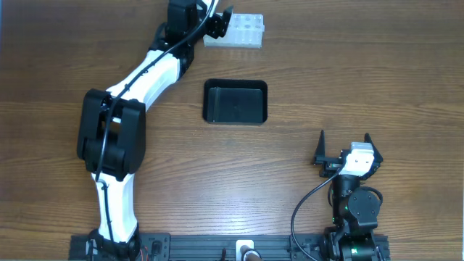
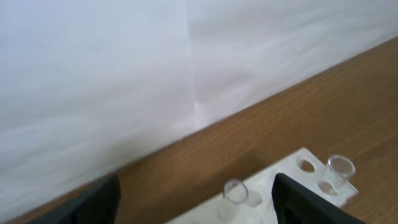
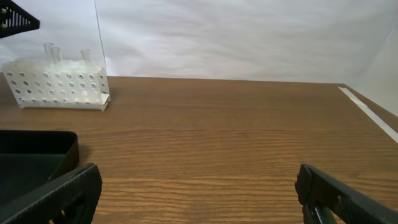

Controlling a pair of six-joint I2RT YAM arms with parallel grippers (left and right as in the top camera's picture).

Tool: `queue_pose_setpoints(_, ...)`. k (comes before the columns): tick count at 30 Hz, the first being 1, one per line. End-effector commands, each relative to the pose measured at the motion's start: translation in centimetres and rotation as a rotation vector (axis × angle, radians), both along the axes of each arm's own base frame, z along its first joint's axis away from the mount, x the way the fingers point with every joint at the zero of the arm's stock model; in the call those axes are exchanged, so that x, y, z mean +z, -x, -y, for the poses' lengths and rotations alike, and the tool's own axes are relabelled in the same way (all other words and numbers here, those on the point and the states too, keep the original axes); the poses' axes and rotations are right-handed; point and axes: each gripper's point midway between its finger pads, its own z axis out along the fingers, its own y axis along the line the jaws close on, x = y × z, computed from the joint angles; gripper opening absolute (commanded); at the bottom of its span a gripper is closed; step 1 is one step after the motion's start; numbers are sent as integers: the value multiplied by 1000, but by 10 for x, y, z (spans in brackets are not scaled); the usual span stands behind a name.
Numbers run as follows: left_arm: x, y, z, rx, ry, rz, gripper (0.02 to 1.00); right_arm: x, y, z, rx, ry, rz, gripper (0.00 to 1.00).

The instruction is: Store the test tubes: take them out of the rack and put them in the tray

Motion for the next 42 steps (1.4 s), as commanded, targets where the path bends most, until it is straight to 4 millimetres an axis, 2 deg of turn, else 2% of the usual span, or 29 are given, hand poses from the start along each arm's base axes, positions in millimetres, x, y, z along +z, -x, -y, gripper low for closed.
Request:
queue_pose_setpoints(1, -10, -6, -1, -11, -10, 21, 779, -3, 0, 0, 1, 4, -8, 993)
queue_pose_setpoints(10, -25, -18, -2, -6, -3, 38, 779, -3, 0, 0, 1, 4, -8, 991)
queue_pose_setpoints(19, -33, -19, 0, -14, -2, 34, 779, -3, 0, 0, 1, 4, -8, 991)
queue_pose_setpoints(42, -22, -18, 14, -34, 13, 80, 779, -3, 0, 0, 1, 4, -8, 993)
